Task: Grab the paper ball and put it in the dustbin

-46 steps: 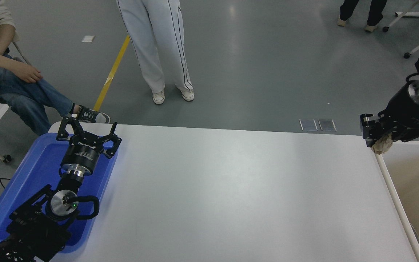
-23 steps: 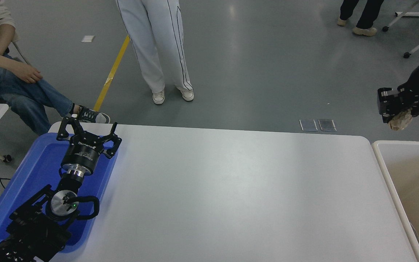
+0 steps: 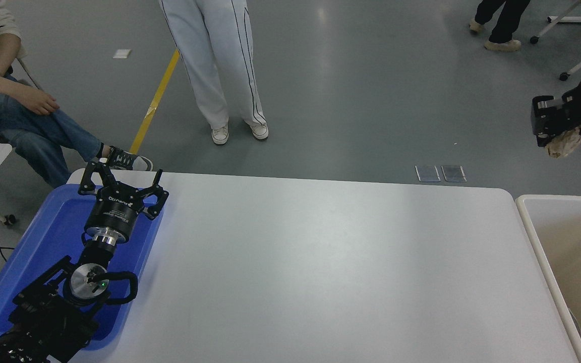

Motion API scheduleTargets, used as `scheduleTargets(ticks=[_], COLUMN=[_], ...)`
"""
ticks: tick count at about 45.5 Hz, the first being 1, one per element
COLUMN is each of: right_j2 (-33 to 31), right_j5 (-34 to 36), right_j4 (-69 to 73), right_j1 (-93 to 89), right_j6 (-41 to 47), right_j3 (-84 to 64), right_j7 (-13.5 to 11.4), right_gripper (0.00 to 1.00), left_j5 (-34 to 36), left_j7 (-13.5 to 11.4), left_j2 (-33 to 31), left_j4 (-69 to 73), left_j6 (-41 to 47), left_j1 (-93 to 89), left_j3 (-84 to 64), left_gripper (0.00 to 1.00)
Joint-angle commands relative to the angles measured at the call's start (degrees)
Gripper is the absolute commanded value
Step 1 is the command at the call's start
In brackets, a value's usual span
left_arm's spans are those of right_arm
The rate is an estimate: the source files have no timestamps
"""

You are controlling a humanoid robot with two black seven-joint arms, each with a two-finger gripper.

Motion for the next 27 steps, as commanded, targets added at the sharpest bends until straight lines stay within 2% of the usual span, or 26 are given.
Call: scheduleTargets(ticks=[1,8,27], right_j2=[-0.3,-1.01,-13.66], right_j5=[-0.58,-0.58,-2.69], right_j4=[-0.11,-0.38,-2.84], right_j1=[0.13,-0.4,-0.31], right_j6=[0.0,0.0,0.0], right_j3=[-2.6,-6.38,-11.65], right_j7=[-0.09,-0.09,-0.09], right_gripper=[0.0,0.0,0.0], left_j5=[0.0,0.0,0.0], left_j7=[0.0,0.0,0.0], left_j2=[0.0,0.0,0.0], left_j4=[-0.02,-0.02,-0.02], left_j6=[-0.01,-0.01,-0.01], left_j1=[-0.02,-0.02,-0.02], left_j3=[0.0,0.0,0.0], left_gripper=[1.0,1.0,1.0])
